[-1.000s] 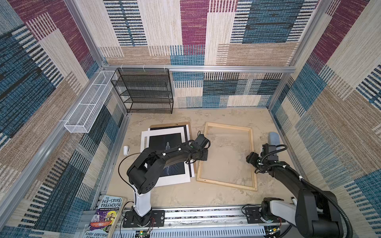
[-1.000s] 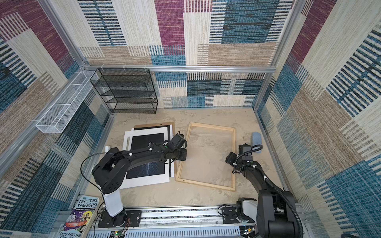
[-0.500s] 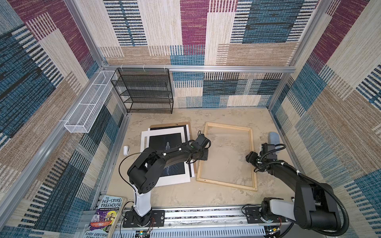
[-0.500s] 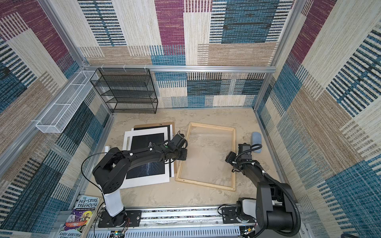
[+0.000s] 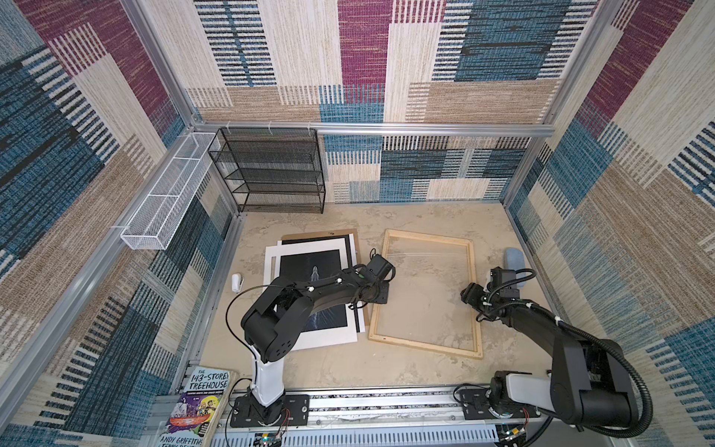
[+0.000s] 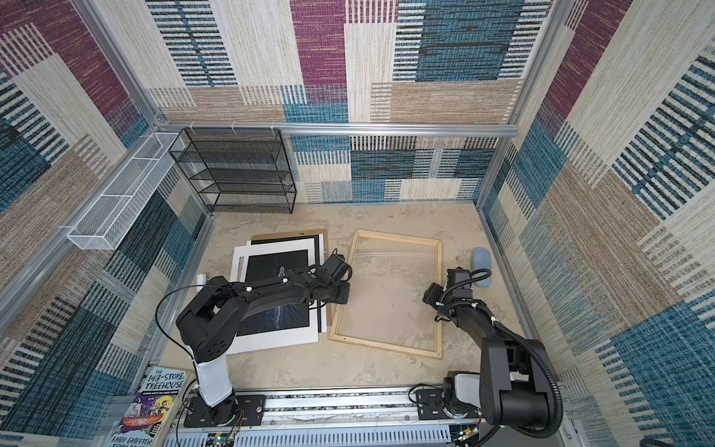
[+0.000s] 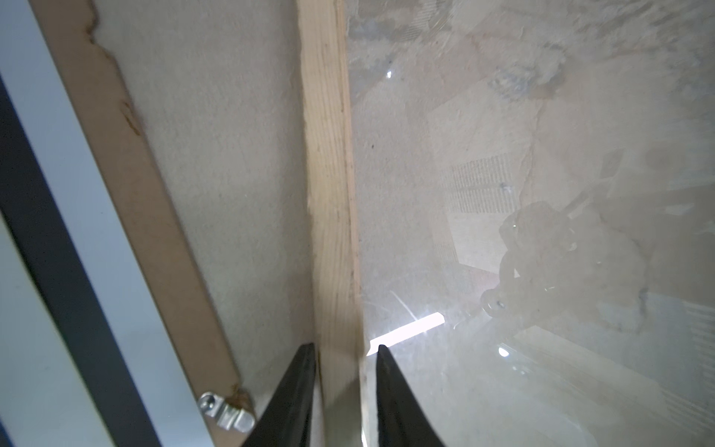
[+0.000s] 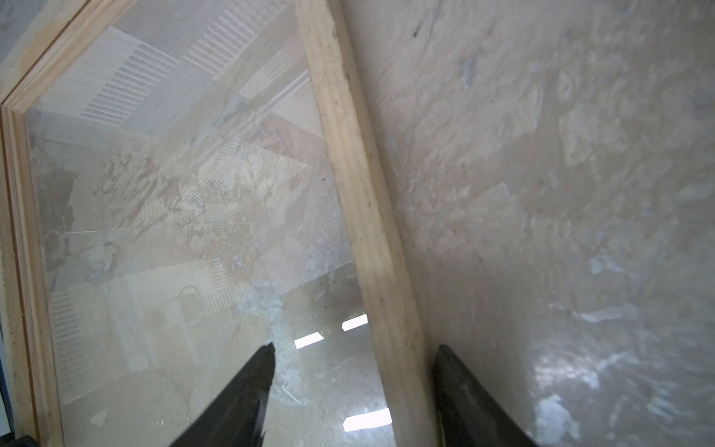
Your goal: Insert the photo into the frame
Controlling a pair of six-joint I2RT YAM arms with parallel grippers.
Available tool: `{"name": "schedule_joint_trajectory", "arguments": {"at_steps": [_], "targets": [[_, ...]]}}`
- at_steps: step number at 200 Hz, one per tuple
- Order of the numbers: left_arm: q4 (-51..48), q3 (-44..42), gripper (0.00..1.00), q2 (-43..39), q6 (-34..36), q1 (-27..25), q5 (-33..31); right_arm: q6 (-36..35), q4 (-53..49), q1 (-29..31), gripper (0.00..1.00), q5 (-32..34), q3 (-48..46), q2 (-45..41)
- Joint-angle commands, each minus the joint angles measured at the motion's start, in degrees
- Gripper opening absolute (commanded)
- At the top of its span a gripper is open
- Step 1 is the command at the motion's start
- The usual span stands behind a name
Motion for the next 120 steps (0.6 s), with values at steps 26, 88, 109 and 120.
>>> {"name": "schedule_joint_trajectory", "arguments": {"at_steps": [26,88,109,120], "targets": [[1.86,-0.24,0.27,0.61,-1.44,-0.14,1.68,-0.89,3.02,0.06,0.67,-2.88,2.74,2.52],[6.98,-1.43,0.26,1.39,-2.89,-0.23,4.77,-3.06,4.93,0.06,0.66,-6.62,9.26,11.32],[8.50,-1.22,0.26,1.96,-2.69,-0.23,4.63,-3.86,5.33,0.01,0.66,-6.62,12.19,13.95],[8.80,-0.70,0.26,2.42,-2.18,-0.23,4.25,-4.37,5.22,-0.04,0.66,-5.92,13.94,15.49]]}}
